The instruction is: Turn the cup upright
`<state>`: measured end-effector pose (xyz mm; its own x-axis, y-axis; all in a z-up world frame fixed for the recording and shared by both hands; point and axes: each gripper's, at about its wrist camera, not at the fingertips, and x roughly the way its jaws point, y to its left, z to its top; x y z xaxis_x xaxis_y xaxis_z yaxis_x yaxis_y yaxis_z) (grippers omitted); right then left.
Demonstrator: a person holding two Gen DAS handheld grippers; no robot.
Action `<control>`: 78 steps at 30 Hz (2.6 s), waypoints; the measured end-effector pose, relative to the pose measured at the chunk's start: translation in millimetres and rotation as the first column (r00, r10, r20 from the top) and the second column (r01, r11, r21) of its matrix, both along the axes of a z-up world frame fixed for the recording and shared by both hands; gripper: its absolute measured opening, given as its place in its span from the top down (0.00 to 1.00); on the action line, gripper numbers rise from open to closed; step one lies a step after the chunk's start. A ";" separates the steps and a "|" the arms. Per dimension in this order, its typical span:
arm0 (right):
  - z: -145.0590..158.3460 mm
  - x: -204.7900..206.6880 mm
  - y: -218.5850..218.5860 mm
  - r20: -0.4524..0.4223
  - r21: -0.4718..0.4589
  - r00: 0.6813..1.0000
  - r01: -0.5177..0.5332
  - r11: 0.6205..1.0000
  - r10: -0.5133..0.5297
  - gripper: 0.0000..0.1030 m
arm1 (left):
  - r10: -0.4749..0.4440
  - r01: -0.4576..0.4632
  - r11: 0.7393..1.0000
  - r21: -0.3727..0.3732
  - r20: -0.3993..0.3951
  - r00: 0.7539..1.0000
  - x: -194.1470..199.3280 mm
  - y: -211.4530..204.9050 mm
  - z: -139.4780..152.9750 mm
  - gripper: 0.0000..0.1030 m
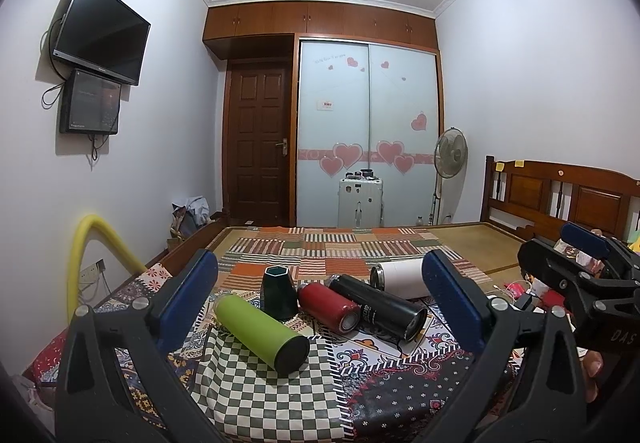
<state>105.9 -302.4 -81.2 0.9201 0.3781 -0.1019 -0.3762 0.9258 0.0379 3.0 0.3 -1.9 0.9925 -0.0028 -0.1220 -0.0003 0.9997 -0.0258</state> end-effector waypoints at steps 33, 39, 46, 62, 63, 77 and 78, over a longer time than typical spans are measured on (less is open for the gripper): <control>-6.7 -0.4 4.0 -0.006 -0.004 1.000 -0.001 1.000 0.001 0.00 | 0.000 0.000 1.000 -0.004 -0.005 1.000 1.9 1.8 -3.7 0.00; -8.0 2.6 4.4 -0.014 -0.002 1.000 -0.002 1.000 0.001 0.00 | 0.000 0.000 1.000 -0.001 -0.004 1.000 2.6 2.2 -3.5 0.00; -10.8 8.0 7.8 -0.026 -0.013 1.000 -0.005 1.000 0.004 0.00 | 0.007 -0.007 1.000 -0.001 -0.012 1.000 7.3 7.1 -6.3 0.00; -29.7 88.7 93.9 -0.199 -0.259 0.966 -0.216 0.941 0.166 0.00 | 0.169 -0.169 0.986 0.007 -0.108 0.980 31.5 81.1 -41.8 0.00; -32.9 96.8 107.7 -0.222 -0.287 0.957 -0.248 0.925 0.188 0.00 | 0.179 -0.179 0.984 0.006 -0.115 0.977 32.9 86.4 -43.5 0.00; -95.6 178.8 242.8 -0.609 -0.435 0.743 -0.607 0.665 0.279 0.02 | 0.231 -0.240 0.970 -0.029 -0.178 0.956 43.9 141.0 -78.1 0.00; -99.5 185.4 249.4 -0.638 -0.434 0.722 -0.625 0.649 0.268 0.02 | 0.230 -0.239 0.971 -0.028 -0.182 0.956 43.8 142.2 -79.9 0.00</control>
<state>291.3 -53.0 -180.7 0.3979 0.4193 -0.8160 -0.8386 0.5270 -0.1381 46.8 142.5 -81.8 0.9288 0.2172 -0.3001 -0.2436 0.9684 -0.0530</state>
